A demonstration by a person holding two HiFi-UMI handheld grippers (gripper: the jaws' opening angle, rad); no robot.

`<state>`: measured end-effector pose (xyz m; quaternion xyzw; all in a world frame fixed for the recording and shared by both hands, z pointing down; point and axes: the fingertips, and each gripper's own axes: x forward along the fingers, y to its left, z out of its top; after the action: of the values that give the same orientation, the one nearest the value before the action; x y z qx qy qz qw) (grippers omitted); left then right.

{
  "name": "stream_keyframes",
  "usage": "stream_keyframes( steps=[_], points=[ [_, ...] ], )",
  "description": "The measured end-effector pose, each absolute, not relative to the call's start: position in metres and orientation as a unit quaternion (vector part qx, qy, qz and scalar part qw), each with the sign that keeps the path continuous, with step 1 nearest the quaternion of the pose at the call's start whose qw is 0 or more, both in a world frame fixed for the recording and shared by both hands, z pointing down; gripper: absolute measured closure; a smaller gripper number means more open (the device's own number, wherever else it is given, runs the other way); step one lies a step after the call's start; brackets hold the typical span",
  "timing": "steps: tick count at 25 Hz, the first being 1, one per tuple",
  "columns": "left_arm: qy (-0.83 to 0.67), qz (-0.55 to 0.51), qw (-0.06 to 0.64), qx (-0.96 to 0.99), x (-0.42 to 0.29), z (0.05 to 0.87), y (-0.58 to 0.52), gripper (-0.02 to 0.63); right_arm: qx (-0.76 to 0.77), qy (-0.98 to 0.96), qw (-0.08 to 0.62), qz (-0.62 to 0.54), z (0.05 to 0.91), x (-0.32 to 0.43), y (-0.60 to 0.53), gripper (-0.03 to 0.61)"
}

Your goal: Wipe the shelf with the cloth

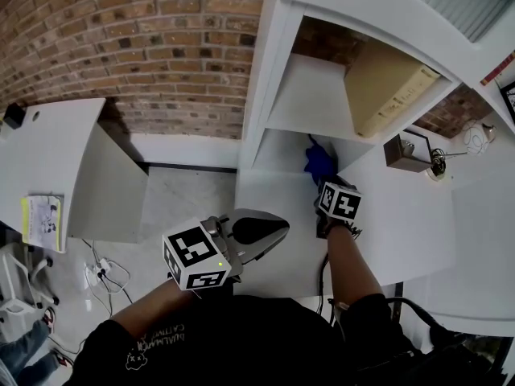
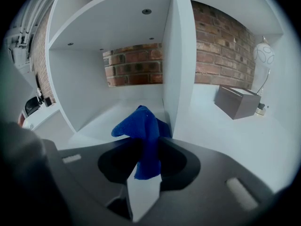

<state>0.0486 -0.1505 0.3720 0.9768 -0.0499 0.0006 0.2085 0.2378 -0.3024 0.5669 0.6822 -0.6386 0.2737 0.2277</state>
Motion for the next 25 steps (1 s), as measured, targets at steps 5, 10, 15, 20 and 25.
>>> stream_keyframes(
  steps=[5,10,15,20,25],
  points=[
    [-0.057,0.002,0.204,0.977,0.051,0.369,-0.153,0.615,0.669,-0.667,0.227,0.237,0.553,0.226,-0.308,0.457],
    [-0.068,0.003,0.196,0.978,0.053,0.363,-0.155,0.615,0.673,-0.695,0.165,0.193,0.514,0.208,-0.312,0.457],
    [-0.076,0.001,0.194,0.978,0.063,0.358,-0.156,0.617,0.674,-0.709,0.100,0.182,0.478,0.200,-0.308,0.513],
    [-0.069,0.000,0.194,0.979,0.079,0.355,-0.149,0.615,0.663,-0.708,0.136,0.200,0.498,0.205,-0.308,0.549],
    [-0.068,0.012,0.195,0.978,0.083,0.362,-0.146,0.615,0.654,-0.712,0.150,0.208,0.513,0.206,-0.305,0.552]
  ],
)
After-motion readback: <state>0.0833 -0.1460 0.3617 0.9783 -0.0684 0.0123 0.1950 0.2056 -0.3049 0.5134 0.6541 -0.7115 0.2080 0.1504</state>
